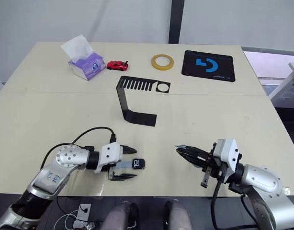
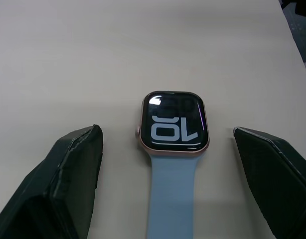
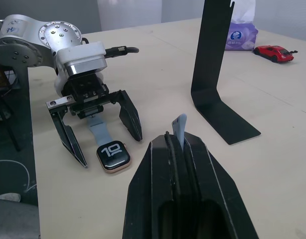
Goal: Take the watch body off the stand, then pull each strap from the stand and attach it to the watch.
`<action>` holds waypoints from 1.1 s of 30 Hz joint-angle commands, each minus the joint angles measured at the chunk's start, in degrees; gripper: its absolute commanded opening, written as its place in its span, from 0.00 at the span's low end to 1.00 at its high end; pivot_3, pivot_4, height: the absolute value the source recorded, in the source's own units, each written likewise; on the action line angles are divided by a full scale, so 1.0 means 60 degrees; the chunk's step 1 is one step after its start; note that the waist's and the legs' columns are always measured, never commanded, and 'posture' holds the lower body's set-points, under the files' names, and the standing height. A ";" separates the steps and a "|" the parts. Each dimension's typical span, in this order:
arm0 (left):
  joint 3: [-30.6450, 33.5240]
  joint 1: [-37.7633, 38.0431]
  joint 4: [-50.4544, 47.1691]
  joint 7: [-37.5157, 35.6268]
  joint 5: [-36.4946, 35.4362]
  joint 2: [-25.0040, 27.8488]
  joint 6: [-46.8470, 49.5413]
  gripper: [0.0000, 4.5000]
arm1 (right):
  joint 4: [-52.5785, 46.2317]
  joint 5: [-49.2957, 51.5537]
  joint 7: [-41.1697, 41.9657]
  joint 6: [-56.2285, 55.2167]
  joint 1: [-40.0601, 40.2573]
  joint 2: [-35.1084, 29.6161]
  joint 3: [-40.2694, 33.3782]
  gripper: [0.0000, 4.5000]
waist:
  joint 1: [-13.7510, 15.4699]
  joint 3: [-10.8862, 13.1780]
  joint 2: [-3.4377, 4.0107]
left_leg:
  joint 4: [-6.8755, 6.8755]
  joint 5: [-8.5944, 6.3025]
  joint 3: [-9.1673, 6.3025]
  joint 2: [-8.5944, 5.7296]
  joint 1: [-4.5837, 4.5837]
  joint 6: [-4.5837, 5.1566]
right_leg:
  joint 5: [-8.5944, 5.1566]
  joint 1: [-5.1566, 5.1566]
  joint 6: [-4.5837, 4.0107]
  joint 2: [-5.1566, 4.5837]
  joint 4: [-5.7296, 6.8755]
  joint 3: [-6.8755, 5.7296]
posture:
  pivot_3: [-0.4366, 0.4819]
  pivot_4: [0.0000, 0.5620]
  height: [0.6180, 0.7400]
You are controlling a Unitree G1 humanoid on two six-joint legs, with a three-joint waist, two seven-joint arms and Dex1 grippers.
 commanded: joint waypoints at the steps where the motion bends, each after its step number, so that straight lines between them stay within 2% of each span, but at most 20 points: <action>1: -0.0056 0.0123 -0.0076 0.0244 0.0042 -0.0197 -0.0131 0.99 | -0.0396 0.0057 -0.0057 -0.0145 -0.0074 -0.0021 0.0032 0.00 | -0.0003 0.0000 0.0000 | 0.0001 0.0000 0.0000 0.0000 0.0000 0.0000 | 0.0000 0.0000 0.0000 0.0000 0.0002 0.0000 | 0.48 0.27 1.00; 24: 0.0095 0.1022 0.0296 0.0494 -0.0028 -0.0197 -0.0250 0.99 | -0.0336 0.0115 -0.0241 -0.0037 -0.0303 -0.0038 0.0169 0.00 | -0.0017 -0.0003 -0.0002 | 0.0007 0.0001 -0.0003 0.0003 0.0011 0.0000 | 0.0000 0.0008 0.0000 -0.0004 0.0010 -0.0001 | 0.48 0.27 1.00; 27: 0.0153 0.1098 0.0466 0.0594 -0.0036 -0.0261 -0.0145 0.81 | -0.0318 0.0125 -0.0257 -0.0031 -0.0337 -0.0029 0.0189 0.00 | -0.0018 -0.0003 -0.0003 | 0.0006 0.0002 -0.0003 0.0005 0.0016 0.0000 | 0.0000 0.0011 0.0000 -0.0003 0.0012 0.0000 | 0.48 0.27 1.00; 31: 0.0150 0.1165 0.0705 0.0661 0.0002 -0.0269 -0.0220 0.43 | -0.0312 0.0128 -0.0271 -0.0040 -0.0355 -0.0029 0.0214 0.00 | -0.0015 -0.0005 -0.0004 | 0.0005 -0.0001 -0.0002 0.0005 0.0053 0.0004 | 0.0000 0.0046 0.0000 -0.0007 0.0012 0.0001 | 0.48 0.27 1.00; 32: 0.0158 0.1181 0.0740 0.0698 -0.0011 -0.0275 -0.0190 0.38 | -0.0312 0.0138 -0.0274 -0.0039 -0.0359 -0.0029 0.0211 0.00 | -0.0015 -0.0005 -0.0005 | 0.0001 -0.0010 -0.0002 0.0005 0.0072 0.0017 | 0.0000 0.0069 -0.0001 -0.0008 0.0006 0.0001 | 0.48 0.27 1.00; 33: 0.0176 0.1203 0.0774 0.0739 -0.0028 -0.0288 -0.0156 0.38 | -0.0311 0.0143 -0.0273 -0.0043 -0.0361 -0.0029 0.0210 0.00 | -0.0019 -0.0005 -0.0004 | -0.0009 -0.0020 -0.0003 0.0006 0.0102 0.0027 | -0.0001 0.0100 -0.0002 -0.0010 -0.0005 0.0000 | 0.48 0.27 1.00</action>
